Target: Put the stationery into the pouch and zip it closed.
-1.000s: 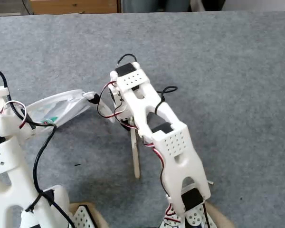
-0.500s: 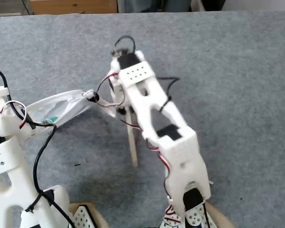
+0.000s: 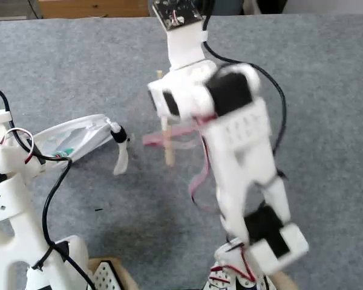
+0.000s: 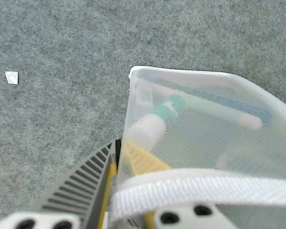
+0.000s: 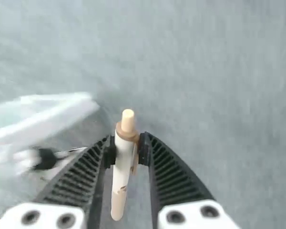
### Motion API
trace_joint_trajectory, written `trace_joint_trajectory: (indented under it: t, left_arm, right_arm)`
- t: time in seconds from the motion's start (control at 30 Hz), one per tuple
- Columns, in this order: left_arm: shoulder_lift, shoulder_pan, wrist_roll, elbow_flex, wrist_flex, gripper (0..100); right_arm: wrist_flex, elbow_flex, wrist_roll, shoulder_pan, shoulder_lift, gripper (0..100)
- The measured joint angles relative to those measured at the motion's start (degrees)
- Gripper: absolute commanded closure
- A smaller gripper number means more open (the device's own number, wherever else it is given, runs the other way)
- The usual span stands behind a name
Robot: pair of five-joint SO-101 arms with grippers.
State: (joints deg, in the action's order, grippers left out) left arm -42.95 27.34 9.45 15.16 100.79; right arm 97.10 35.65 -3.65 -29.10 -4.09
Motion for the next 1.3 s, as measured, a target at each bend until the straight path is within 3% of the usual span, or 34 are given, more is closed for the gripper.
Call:
trace_joint_trajectory:
  t: [0.33,0.57,0.97,1.3]
  left_arm:
    - [0.0,0.0,0.0,0.0,0.0,97]
    - [0.0,0.0,0.0,0.0,0.0,97]
    - [-0.1,0.0,0.0,0.5,-0.1,97]
    - [-0.4,0.0,0.0,1.8,-0.3,97]
  right_arm:
    - [-11.2,0.0,0.4,-18.2,-12.8,98.6]
    - [-21.5,0.0,8.1,-26.6,-16.0,98.6]
    - [-37.0,-8.4,12.4,-27.5,-16.0,98.6]
    - [-37.6,-11.3,12.0,-27.5,-16.0,98.6]
